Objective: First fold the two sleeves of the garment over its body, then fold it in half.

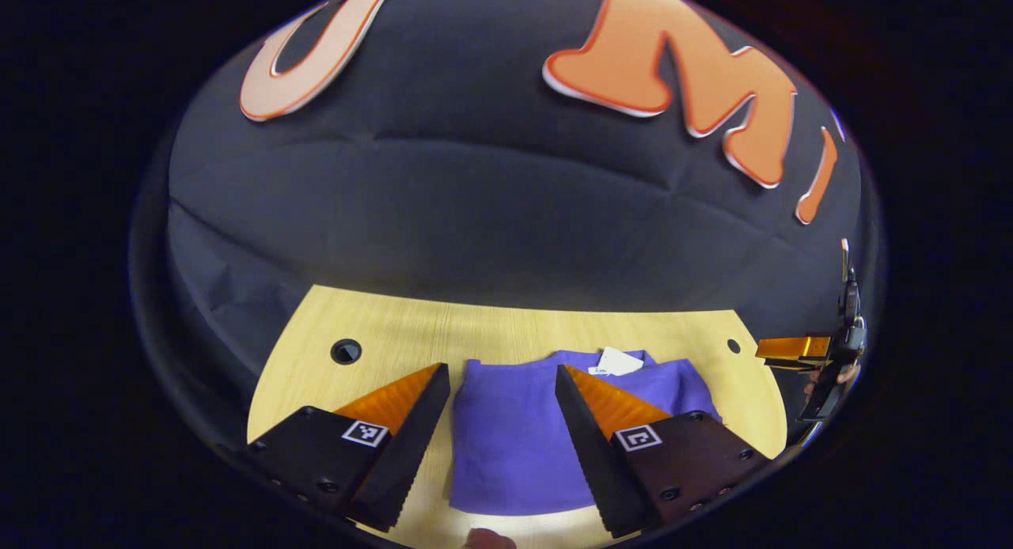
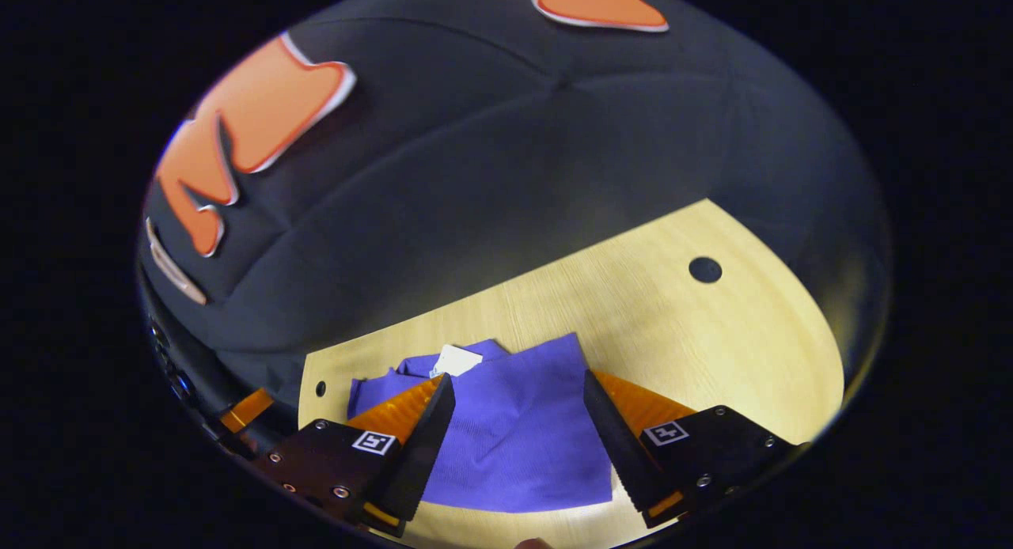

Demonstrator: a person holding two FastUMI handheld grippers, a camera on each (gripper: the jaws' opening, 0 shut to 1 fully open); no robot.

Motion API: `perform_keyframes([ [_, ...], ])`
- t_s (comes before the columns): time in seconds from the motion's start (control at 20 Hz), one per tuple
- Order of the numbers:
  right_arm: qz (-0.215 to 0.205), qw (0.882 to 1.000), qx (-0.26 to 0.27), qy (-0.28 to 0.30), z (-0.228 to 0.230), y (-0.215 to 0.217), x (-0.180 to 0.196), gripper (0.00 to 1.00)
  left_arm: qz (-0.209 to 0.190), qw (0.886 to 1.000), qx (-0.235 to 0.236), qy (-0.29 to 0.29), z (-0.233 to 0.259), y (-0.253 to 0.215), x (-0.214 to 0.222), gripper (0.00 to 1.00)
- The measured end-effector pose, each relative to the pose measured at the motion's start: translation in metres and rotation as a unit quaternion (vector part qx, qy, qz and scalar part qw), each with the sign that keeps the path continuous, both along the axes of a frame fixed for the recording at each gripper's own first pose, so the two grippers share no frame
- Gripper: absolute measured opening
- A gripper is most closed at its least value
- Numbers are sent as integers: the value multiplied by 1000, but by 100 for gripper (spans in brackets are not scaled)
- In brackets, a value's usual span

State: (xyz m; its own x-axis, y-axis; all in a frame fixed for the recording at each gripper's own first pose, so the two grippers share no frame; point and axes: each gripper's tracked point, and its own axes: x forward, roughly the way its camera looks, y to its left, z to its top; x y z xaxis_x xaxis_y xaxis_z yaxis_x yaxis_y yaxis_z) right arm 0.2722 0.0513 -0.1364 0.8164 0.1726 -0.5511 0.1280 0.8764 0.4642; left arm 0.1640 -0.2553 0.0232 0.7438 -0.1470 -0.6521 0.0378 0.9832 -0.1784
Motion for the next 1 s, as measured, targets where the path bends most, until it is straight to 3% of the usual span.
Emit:
perform_keyframes([
  [0.1, 10, 998, -34, -46, 30, -3, -24, 98, 5, 1000, 2, -24, 30, -9, -30, 93],
  [0.2, 21, 994, -61, -91, 58, -1, -51, 97, 10, 998, 6, -55, 61, -18, -57, 88],
  [0.25, 27, 991, -73, -110, 69, -2, -66, 97, 12, 997, 10, -70, 78, -22, -72, 93],
  [0.3, 32, 988, -83, -122, 80, -5, -81, 97, 16, 996, 15, -86, 93, -27, -85, 88],
  [0.55, 30, 976, -97, -195, 123, -19, -146, 97, 24, 987, 23, -156, 162, -53, -149, 88],
  [0.8, 36, 951, -152, -268, 160, -28, -210, 97, 27, 973, 41, -227, 210, -77, -205, 88],
  [1.0, 55, 923, -199, -326, 189, -23, -257, 97, 33, 961, 52, -268, 243, -92, -243, 88],
])
